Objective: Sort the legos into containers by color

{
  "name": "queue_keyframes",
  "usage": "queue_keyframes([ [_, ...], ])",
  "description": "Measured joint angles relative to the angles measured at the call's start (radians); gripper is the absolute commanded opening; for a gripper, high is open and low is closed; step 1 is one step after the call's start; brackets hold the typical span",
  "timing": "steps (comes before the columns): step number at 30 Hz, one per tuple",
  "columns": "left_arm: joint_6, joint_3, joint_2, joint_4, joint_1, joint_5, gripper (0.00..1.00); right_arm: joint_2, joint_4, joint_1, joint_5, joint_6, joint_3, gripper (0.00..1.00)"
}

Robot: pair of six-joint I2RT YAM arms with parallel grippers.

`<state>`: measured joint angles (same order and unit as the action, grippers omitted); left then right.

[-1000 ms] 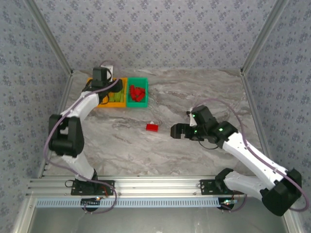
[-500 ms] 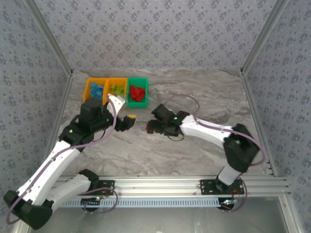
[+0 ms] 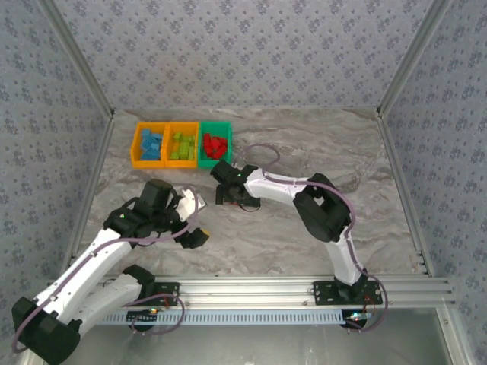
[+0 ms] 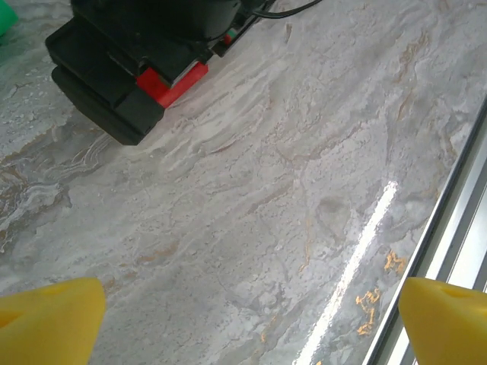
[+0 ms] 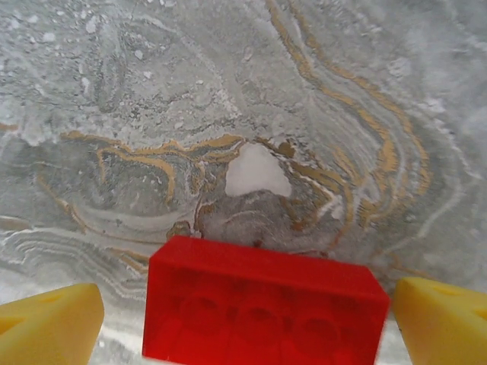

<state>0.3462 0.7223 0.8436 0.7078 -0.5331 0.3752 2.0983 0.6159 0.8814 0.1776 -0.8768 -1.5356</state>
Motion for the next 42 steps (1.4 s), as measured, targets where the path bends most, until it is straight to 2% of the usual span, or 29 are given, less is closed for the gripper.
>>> queue_keyframes([
  [8, 0.043, -0.012, -0.002, -0.01, 0.0, 0.011, 0.99, 0.012, 0.016, -0.003, 0.029, -0.017, -0.008, 0.57],
  [10, 0.047, -0.022, -0.015, -0.016, 0.0, 0.015, 0.99, 0.009, 0.011, -0.003, 0.032, -0.023, -0.005, 0.55],
  [17, 0.047, -0.034, -0.061, -0.056, 0.0, 0.026, 0.99, -0.107, -0.026, -0.001, 0.035, 0.015, 0.084, 0.55],
  [21, 0.034, -0.059, -0.091, -0.092, 0.003, 0.025, 0.99, -0.255, -0.168, 0.001, 0.011, 0.129, 0.148, 0.55],
  [24, 0.025, -0.069, -0.102, -0.116, 0.005, 0.017, 0.99, -0.278, -0.279, -0.006, 0.005, 0.233, 0.114, 0.55],
  [32, 0.008, -0.113, -0.165, -0.16, 0.01, -0.053, 0.99, -0.053, -0.433, -0.097, -0.018, 0.46, -0.117, 0.58],
  [37, 0.004, -0.117, -0.142, -0.181, 0.01, -0.058, 0.99, 0.124, -0.431, -0.154, -0.083, 0.506, -0.295, 0.7],
  [38, 0.004, -0.117, -0.129, -0.183, 0.01, -0.058, 0.99, 0.153, -0.43, -0.164, -0.093, 0.513, -0.329, 0.75],
  [40, 0.0, -0.117, -0.101, -0.185, 0.01, -0.057, 0.99, 0.18, -0.417, -0.172, -0.095, 0.528, -0.361, 0.84],
  [42, 0.0, -0.117, -0.082, -0.185, 0.01, -0.057, 0.99, 0.183, -0.404, -0.172, -0.091, 0.542, -0.37, 0.87],
])
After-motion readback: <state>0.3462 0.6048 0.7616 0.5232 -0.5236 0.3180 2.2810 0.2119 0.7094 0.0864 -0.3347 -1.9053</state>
